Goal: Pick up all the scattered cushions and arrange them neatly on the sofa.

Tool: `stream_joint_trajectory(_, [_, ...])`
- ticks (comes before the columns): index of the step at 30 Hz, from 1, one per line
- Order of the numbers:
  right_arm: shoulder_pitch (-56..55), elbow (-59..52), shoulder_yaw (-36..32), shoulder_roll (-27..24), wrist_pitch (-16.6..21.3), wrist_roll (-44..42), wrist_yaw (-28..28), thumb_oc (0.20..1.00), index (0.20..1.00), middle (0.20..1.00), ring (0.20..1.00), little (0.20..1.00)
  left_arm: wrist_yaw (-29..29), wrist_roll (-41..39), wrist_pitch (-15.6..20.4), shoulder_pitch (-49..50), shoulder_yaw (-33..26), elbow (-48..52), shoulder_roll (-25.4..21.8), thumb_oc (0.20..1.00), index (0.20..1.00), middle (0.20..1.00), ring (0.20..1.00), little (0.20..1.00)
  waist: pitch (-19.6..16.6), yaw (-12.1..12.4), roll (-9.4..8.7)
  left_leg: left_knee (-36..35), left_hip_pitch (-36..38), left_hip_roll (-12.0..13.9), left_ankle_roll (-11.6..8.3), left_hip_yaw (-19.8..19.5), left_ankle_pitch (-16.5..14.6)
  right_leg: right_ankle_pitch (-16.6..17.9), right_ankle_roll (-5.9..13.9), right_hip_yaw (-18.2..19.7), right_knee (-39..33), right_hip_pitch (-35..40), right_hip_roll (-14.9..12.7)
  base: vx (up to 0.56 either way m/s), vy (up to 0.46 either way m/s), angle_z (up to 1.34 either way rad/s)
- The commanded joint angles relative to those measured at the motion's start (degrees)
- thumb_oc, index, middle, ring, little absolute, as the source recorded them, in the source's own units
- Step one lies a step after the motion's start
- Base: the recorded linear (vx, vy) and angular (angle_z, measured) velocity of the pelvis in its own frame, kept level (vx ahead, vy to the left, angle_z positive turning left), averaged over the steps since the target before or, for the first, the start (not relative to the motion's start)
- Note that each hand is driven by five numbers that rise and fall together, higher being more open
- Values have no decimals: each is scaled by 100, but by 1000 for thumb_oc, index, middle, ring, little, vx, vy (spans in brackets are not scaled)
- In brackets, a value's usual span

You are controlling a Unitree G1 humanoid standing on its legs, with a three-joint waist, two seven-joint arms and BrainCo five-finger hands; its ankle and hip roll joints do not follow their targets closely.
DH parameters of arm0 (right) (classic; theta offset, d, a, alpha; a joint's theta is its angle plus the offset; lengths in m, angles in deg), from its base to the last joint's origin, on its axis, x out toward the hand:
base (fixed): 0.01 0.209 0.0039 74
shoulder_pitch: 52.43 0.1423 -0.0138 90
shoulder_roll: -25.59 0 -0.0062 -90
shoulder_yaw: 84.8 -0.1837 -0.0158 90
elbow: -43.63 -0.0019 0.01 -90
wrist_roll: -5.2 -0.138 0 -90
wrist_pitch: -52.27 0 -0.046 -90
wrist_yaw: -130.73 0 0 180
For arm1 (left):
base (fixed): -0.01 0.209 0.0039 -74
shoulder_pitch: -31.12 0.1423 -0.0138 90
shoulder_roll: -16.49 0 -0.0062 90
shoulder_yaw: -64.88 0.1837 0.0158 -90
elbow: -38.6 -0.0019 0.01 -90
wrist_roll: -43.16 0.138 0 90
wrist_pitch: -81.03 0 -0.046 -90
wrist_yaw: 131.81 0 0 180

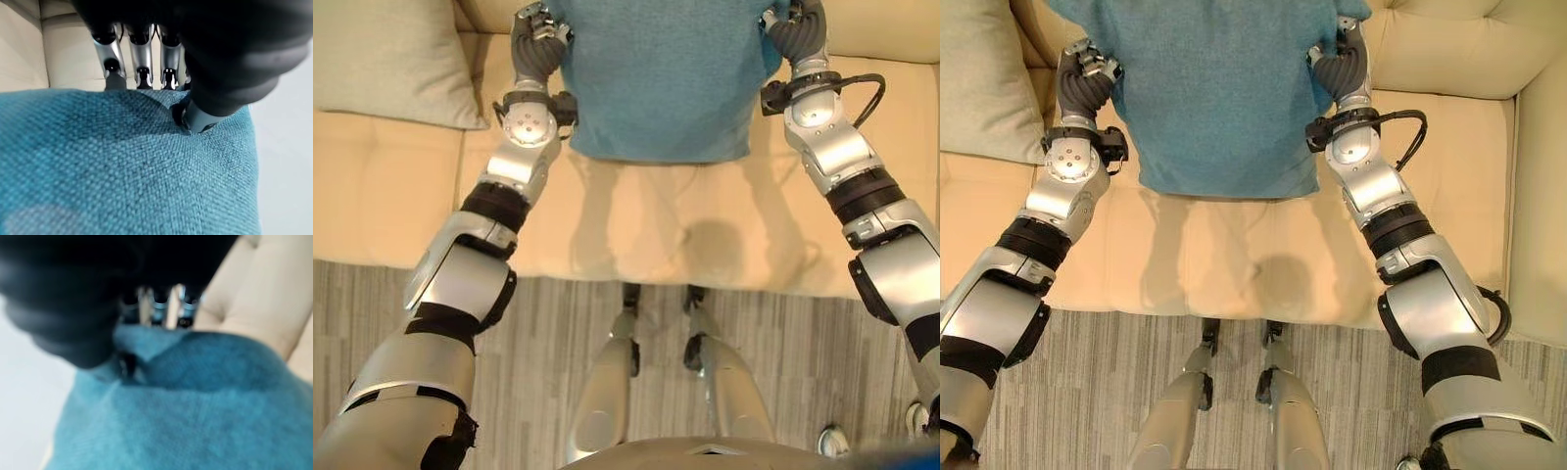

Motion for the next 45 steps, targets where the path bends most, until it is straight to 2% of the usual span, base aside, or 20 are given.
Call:
stream_joint_trajectory(1, [983, 258, 98, 115, 260, 294, 138, 457, 457, 457, 457, 457, 198, -66, 216, -973, 373, -266, 76, 269, 269, 269, 269, 269, 198, 4, -7, 316, -30, -155, 140, -41, -785, -1316, 637, -56, 691, 167, -219, 0, 0, 0])
stream_joint_trajectory(2, [1217, 620, 184, 87, 164, 333, 255, 1000, 1000, 1000, 1000, 1000, 133, 50, 118, -1312, 511, -609, 70, 1000, 1000, 1000, 1000, 1000, 189, -17, 14, 276, -50, -152, 134, -41, -763, -1335, 633, -52, 721, 118, -215, 0, 0, 0])
stream_joint_trajectory(3, [1256, 650, 189, 84, 176, 326, 251, 1000, 1000, 1000, 1000, 1000, 142, 43, 126, -1355, 520, -642, 74, 1000, 1000, 1000, 1000, 1000, 205, -15, 13, 269, -54, -152, 133, -42, -757, -1340, 632, -52, 734, 106, -217, 0, 0, 0])
stream_joint_trajectory(4, [1594, 1129, 392, -16, 34, 238, 276, 1000, 1000, 1000, 1000, 1000, 42, 328, -101, -1876, 809, -1153, 8, 1000, 1000, 1000, 1000, 1000, 226, -36, 53, 232, -95, -155, 132, -49, -713, -1325, 635, -43, 754, 36, -209, 0, 0, 0])
stream_joint_trajectory(13, [2157, 1777, 908, -492, -247, 126, 195, 1000, 1000, 1000, 1000, 1000, 6, 581, -305, -2597, 1196, -1582, -307, 1000, 1000, 1000, 1000, 1000, 233, -5, 114, 217, -144, -165, 117, 27, -685, -1237, 669, 17, 659, -22, -191, 1, -4, -1])
stream_joint_trajectory(15, [2173, 1815, 950, -541, -260, 97, 170, 1000, 1000, 1000, 1000, 1000, 31, 553, -304, -2610, 1201, -1595, -347, 1000, 1000, 1000, 1000, 1000, 237, 1, 119, 216, -134, -164, 116, 36, -689, -1225, 672, 33, 637, -11, -184, 6, -18, -6])
stream_joint_trajectory(23, [1868, 1392, 1055, -1451, -168, -190, -41, 1000, 1000, 1000, 1000, 1000, 42, 271, -131, -1988, 871, -1036, -1243, 1000, 1000, 1000, 1000, 1000, 151, 41, 142, 232, 50, -156, 82, 114, -721, -1205, 661, 77, 545, 193, -153, 10, -28, -5])
stream_joint_trajectory(25, [1231, 512, 882, -2035, -62, -97, -107, 1000, 1000, 1000, 1000, 1000, -56, 191, 81, -1168, 408, 31, -1771, 1000, 1000, 1000, 1000, 1000, 99, 58, 125, 250, 251, -151, 65, 108, -751, -1234, 642, 63, 530, 420, -142, 31, -42, -5])
stream_joint_trajectory(26, [1171, 463, 861, -2040, -76, -84, -101, 1000, 1000, 1000, 1000, 1000, -70, 208, 68, -1092, 369, 90, -1775, 1000, 1000, 1000, 1000, 1000, 91, 55, 130, 246, 274, -151, 64, 108, -754, -1235, 642, 62, 523, 445, -140, 31, -20, -2])
stream_joint_trajectory(27, [776, -4, 706, -2263, -51, 13, -113, 1000, 1000, 1000, 1000, 1000, -107, 233, 127, -564, 76, 689, -1957, 1000, 1000, 1000, 1000, 1000, 54, 60, 132, 199, 396, -155, 64, 94, -778, -1251, 642, 64, 485, 556, -126, 74, -41, -2])
stream_joint_trajectory(28, [-191, -682, 155, -2645, 38, 168, -220, 1000, 1000, 1000, 1000, 1000, -134, 351, 213, 488, -589, 1539, -2178, 1000, 1000, 1000, 1000, 1000, -36, 74, 105, 125, 655, -146, 58, 110, -830, -1281, 627, 13, 411, 822, -125, 93, -52, -3])
stream_joint_trajectory(32, [-2545, -1541, -1244, -3091, 125, 476, -630, 1000, 1000, 1000, 1000, 1000, 180, 680, 120, 2705, -1775, 2792, -2177, 1000, 1000, 1000, 1000, 1000, -266, 65, 88, -89, 1280, -135, 66, 68, -901, -1350, 621, -94, 272, 1458, -107, 80, -48, 5])
stream_joint_trajectory(33, [-3460, -1796, -1734, -3005, 147, 595, -765, 1000, 1000, 1000, 1000, 1000, 283, 761, 77, 3474, -2149, 3102, -2029, 1000, 1000, 1000, 1000, 1000, -290, 78, 87, -172, 1547, -126, 64, 47, -932, -1409, 633, -121, 243, 1722, -92, 31, -36, 21])
stream_joint_trajectory(36, [-5036, -2100, -2675, -2800, 135, 896, -1170, 1000, 1000, 1000, 1000, 1000, 645, 1162, -80, 5028, -2902, 3469, -1777, 1000, 1000, 1000, 1000, 1000, -452, 101, 60, -287, 1948, -124, 81, -15, -966, -1488, 630, -216, 147, 2156, -76, 53, -23, 17])
stream_joint_trajectory(39, [-6211, -2480, -3287, -2286, 104, 1126, -1571, 1000, 1000, 1000, 1000, 1000, 1102, 1296, -227, 6389, -3378, 3663, -1175, 1000, 1000, 1000, 1000, 1000, -666, 136, 51, -328, 2276, -130, 113, -53, -994, -1535, 631, -289, 62, 2516, -51, 9, -6, 1])
stream_joint_trajectory(40, [-6381, -2488, -3324, -2097, 106, 1220, -1595, 1000, 1000, 1000, 1000, 1000, 1194, 1343, -299, 6712, -3428, 3653, -901, 1000, 1000, 1000, 1000, 1000, -713, 176, 42, -333, 2414, -126, 121, -37, -1035, -1564, 632, -284, 44, 2662, -35, 0, 0, 0])
stream_joint_trajectory(41, [-6386, -2491, -3327, -2095, 104, 1220, -1595, 1000, 1000, 1000, 1000, 1000, 1194, 1343, -301, 6716, -3430, 3658, -901, 1000, 1000, 1000, 1000, 1000, -720, 168, 39, -334, 2406, -133, 124, -43, -1026, -1550, 632, -293, 22, 2665, -38, -43, -1, 0])
stream_joint_trajectory(42, [-6765, -2394, -3428, -1770, 85, 1480, -1813, 1000, 1000, 1000, 1000, 1000, 1498, 1423, -431, 7276, -3555, 3433, -540, 1000, 1000, 1000, 1000, 1000, -824, 197, 34, -334, 2585, -122, 154, -64, -1075, -1602, 621, -333, 20, 2846, -23, -37, -1, 1])
stream_joint_trajectory(43, [-6777, -2401, -3427, -1767, 84, 1485, -1815, 1000, 1000, 1000, 1000, 1000, 1503, 1425, -433, 7296, -3562, 3444, -539, 1000, 1000, 1000, 1000, 1000, -824, 194, 35, -334, 2597, -122, 154, -64, -1079, -1605, 622, -334, 19, 2858, -22, -97, 0, 2])
stream_joint_trajectory(45, [-7059, -1926, -3244, -1216, 48, 1808, -1949, 1000, 1000, 1000, 1000, 1000, 1722, 1593, -690, 7693, -3504, 2511, 92, 1000, 1000, 1000, 1000, 1000, -952, 244, 34, -334, 2830, -114, 187, -59, -1130, -1676, 598, -356, 19, 3101, -7, -114, 15, 8])
